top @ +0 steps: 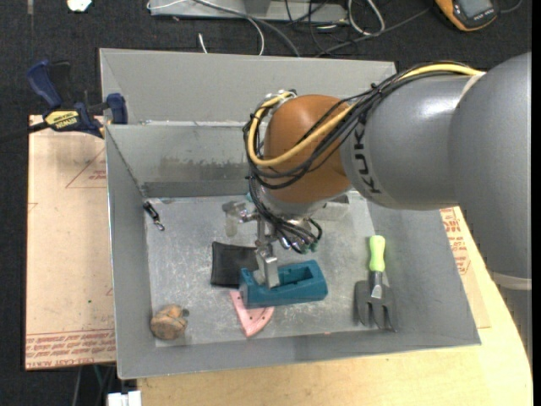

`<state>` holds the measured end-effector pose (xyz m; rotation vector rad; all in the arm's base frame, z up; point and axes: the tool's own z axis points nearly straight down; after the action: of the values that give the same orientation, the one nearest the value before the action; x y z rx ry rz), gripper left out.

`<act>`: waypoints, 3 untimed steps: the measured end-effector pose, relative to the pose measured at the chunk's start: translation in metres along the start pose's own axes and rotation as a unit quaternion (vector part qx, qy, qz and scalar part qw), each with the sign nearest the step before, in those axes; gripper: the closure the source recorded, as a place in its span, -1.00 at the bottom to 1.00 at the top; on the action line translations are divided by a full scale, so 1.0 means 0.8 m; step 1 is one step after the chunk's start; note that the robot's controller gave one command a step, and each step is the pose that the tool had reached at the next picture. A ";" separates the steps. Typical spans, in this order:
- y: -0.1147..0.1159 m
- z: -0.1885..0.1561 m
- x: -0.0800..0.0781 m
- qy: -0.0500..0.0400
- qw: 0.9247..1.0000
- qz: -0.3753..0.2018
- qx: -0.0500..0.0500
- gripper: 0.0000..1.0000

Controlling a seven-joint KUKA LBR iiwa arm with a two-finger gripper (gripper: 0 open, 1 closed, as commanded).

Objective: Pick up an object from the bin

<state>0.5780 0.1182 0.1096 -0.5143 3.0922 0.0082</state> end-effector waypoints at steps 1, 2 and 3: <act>0.003 0.016 0.014 -0.004 0.999 0.054 0.001 -1.00; 0.000 0.024 0.018 -0.006 0.985 0.172 0.002 -1.00; 0.006 0.031 0.006 -0.013 0.993 0.121 0.003 -1.00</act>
Offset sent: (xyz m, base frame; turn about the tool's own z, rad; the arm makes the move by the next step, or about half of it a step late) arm -0.0225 -0.0083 -0.0396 -0.0870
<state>0.5718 0.1216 0.0851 -0.1366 3.1059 0.0080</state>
